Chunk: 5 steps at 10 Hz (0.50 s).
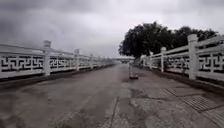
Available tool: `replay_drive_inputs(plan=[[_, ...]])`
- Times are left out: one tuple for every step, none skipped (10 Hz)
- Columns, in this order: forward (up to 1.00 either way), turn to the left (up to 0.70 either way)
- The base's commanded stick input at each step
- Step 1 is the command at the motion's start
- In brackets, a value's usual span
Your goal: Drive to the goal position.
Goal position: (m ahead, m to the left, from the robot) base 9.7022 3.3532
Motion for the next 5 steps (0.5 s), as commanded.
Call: replay_drive_inputs(plan=[[0.53,0.02],[0.69,0.01],[0.69,0.01],[0.69,0.01],[0.69,0.01]])
